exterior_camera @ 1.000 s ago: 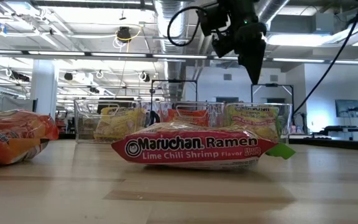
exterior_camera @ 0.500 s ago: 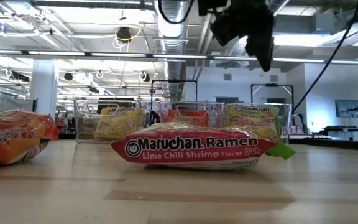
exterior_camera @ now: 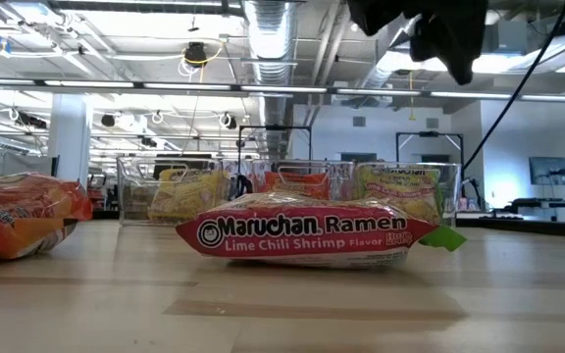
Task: Sort Maruchan noodles
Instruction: Put the orange noodle pack into the middle transparent bin
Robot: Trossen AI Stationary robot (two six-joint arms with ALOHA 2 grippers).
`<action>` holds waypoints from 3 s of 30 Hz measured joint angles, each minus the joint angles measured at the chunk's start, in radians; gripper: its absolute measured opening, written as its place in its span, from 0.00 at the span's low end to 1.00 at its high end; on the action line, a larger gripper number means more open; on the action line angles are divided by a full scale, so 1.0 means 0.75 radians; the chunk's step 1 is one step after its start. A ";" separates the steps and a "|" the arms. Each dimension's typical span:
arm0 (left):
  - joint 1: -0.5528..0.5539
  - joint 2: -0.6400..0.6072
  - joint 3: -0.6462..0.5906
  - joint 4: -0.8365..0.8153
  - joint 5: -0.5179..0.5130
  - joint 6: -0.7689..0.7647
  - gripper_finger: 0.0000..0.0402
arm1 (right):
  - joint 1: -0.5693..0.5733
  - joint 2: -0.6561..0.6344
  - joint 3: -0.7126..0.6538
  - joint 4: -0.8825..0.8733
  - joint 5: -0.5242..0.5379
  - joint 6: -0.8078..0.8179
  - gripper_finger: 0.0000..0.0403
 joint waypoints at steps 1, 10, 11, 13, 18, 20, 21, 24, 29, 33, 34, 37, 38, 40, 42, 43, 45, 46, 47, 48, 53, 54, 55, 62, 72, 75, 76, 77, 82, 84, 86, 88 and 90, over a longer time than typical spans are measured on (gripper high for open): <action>0.000 -0.006 -0.045 0.001 0.026 0.000 0.40 | 0.017 0.000 0.000 0.009 0.000 0.015 0.52; -0.017 -0.046 -0.461 0.002 0.452 0.020 0.40 | 0.153 0.000 0.000 0.136 -0.053 0.066 0.52; -0.023 -0.054 -0.508 -0.001 0.473 0.019 0.40 | 0.164 -0.001 0.000 0.150 -0.055 0.078 0.52; -0.041 -0.076 -0.602 0.003 0.497 0.021 0.40 | 0.185 -0.001 0.000 0.178 -0.056 0.097 0.52; -0.100 -0.156 -0.859 0.103 0.576 -0.022 0.40 | 0.223 -0.001 0.000 0.225 -0.055 0.139 0.52; -0.123 -0.189 -0.950 0.190 0.588 -0.057 0.40 | 0.235 -0.001 0.000 0.233 -0.055 0.154 0.52; -0.136 -0.203 -0.990 0.232 0.587 -0.069 0.40 | 0.238 -0.001 0.000 0.233 -0.055 0.155 0.52; -0.171 -0.236 -1.101 0.337 0.573 -0.107 0.40 | 0.246 -0.001 0.000 0.236 -0.055 0.156 0.52; -0.244 -0.246 -1.239 0.421 0.429 -0.171 0.40 | 0.244 -0.001 0.000 0.244 -0.054 0.158 0.52; -0.303 -0.234 -1.320 0.471 0.353 -0.176 0.40 | 0.244 -0.001 0.000 0.265 -0.050 0.158 0.52; -0.317 -0.233 -1.342 0.504 0.344 -0.177 0.40 | 0.244 -0.001 0.000 0.266 -0.050 0.158 0.52; -0.345 -0.237 -1.413 0.645 0.344 -0.182 0.40 | 0.242 -0.001 0.000 0.267 -0.050 0.158 0.52; -0.351 -0.235 -1.438 0.699 0.344 -0.188 0.40 | 0.242 -0.001 0.000 0.267 -0.049 0.157 0.52; -0.357 -0.235 -1.477 0.761 0.344 -0.197 0.40 | 0.242 -0.001 0.000 0.269 -0.049 0.157 0.52; -0.360 -0.235 -1.514 0.823 0.344 -0.199 0.40 | 0.241 -0.001 0.000 0.271 -0.048 0.156 0.52; -0.360 -0.235 -1.533 0.850 0.343 -0.201 0.40 | 0.241 -0.001 0.000 0.274 -0.047 0.155 0.52; -0.360 -0.235 -1.566 0.889 0.343 -0.206 0.40 | 0.241 -0.001 0.000 0.284 -0.046 0.154 0.52; -0.360 -0.235 -1.580 0.910 0.343 -0.202 0.40 | 0.241 -0.001 0.000 0.291 -0.046 0.154 0.52; -0.360 -0.235 -1.595 0.936 0.343 -0.190 0.40 | 0.241 -0.001 0.000 0.299 -0.046 0.154 0.52; -0.360 -0.235 -1.614 0.964 0.343 -0.172 0.40 | 0.241 -0.001 0.000 0.305 -0.046 0.154 0.52; -0.360 -0.235 -1.676 1.015 0.314 -0.127 0.40 | 0.241 -0.001 0.000 0.344 -0.046 0.154 0.52; -0.360 -0.235 -1.689 1.030 0.297 -0.127 0.40 | 0.241 -0.001 0.000 0.345 -0.046 0.154 0.52; -0.360 -0.235 -1.701 1.044 0.287 -0.124 0.40 | 0.241 -0.001 0.000 0.348 -0.046 0.154 0.52; -0.360 -0.228 -1.785 1.196 0.323 -0.155 0.40 | 0.241 -0.001 0.000 0.358 -0.011 0.154 0.52; -0.360 -0.114 -1.899 1.324 0.390 -0.206 0.40 | 0.232 -0.001 -0.001 0.371 -0.010 0.154 0.52; -0.360 -0.066 -1.902 1.354 0.391 -0.197 0.40 | 0.229 -0.001 -0.001 0.378 -0.010 0.154 0.52; -0.360 -0.055 -1.902 1.352 0.394 -0.191 0.40 | 0.226 -0.001 -0.001 0.381 -0.011 0.154 0.52; -0.360 -0.039 -1.902 1.358 0.397 -0.185 0.40 | 0.223 -0.001 -0.001 0.384 -0.011 0.154 0.52; -0.360 0.039 -1.902 1.424 0.458 -0.183 0.40 | 0.223 -0.001 -0.001 0.397 -0.010 0.154 0.51; -0.364 0.074 -1.902 1.449 0.496 -0.179 0.40 | 0.223 -0.001 -0.001 0.397 -0.011 0.154 0.51; -0.372 0.117 -1.902 1.470 0.491 -0.180 0.40 | 0.223 -0.001 -0.001 0.399 -0.011 0.154 0.50; -0.380 0.154 -1.902 1.479 0.489 -0.184 0.40 | 0.223 -0.001 -0.001 0.399 -0.011 0.154 0.50; -0.390 0.188 -1.902 1.492 0.504 -0.185 0.40 | 0.223 -0.001 -0.001 0.399 -0.011 0.154 0.50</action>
